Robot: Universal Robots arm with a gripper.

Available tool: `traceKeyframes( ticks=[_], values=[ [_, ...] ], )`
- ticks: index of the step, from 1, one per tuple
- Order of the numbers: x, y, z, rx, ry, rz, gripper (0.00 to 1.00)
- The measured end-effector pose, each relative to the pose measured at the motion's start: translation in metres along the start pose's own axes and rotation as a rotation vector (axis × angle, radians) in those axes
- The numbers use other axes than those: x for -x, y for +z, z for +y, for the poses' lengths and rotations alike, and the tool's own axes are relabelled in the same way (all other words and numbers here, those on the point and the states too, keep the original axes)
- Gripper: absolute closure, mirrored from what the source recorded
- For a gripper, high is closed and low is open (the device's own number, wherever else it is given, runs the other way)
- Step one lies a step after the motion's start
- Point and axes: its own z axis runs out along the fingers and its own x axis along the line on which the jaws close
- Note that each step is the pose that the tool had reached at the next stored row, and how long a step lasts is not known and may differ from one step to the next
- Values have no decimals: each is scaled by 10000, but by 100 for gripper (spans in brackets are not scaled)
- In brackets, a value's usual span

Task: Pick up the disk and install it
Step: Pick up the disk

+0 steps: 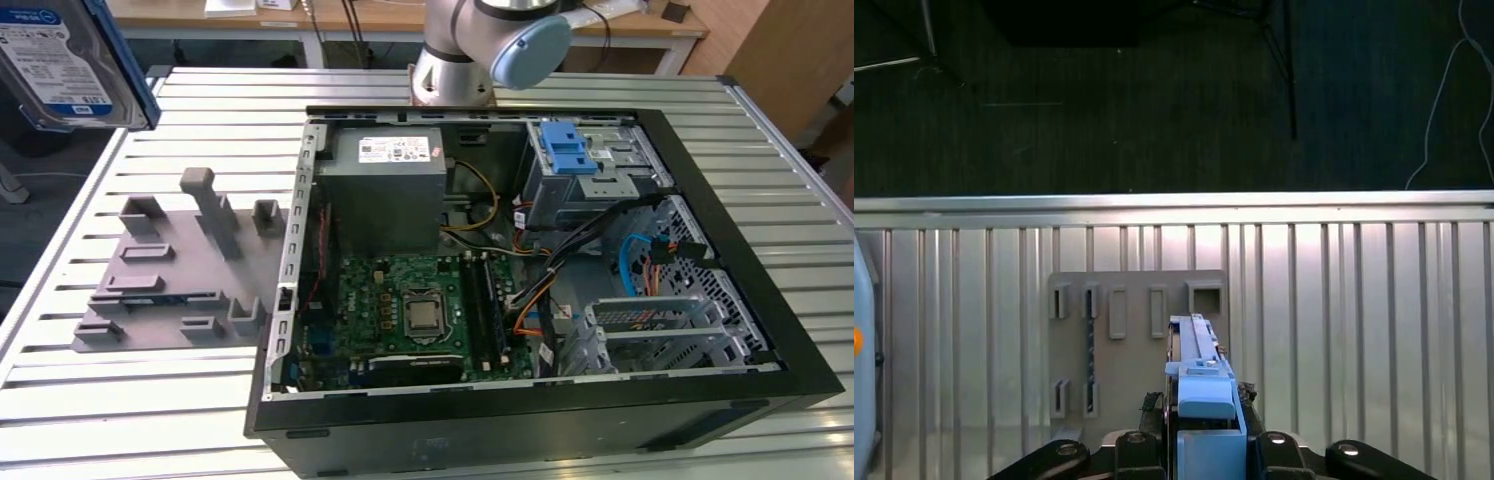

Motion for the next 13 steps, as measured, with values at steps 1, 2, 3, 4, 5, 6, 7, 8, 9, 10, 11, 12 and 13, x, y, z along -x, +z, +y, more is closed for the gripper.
traceKeyframes(
  ticks=[1,2,3,4,5,6,7,8,9,10,11,12,13],
  values=[
    [-13,0,-11,1,0,0,64],
    [-24,-1,-27,2,0,0,64],
    [-36,-2,-44,9,0,0,64],
    [-47,-2,-63,14,0,0,64],
    [-58,-3,-85,24,0,1,64],
    [-67,-3,-107,32,0,1,64],
    [-75,-3,-132,42,1,1,64],
    [-82,-3,-158,53,1,1,64],
    [-88,-4,-184,66,1,1,64],
    [-94,-5,-212,79,2,2,64],
    [-99,-5,-238,90,2,2,64],
    [-104,-6,-266,105,2,2,64],
    [-109,-7,-294,119,2,3,64]
  ],
)
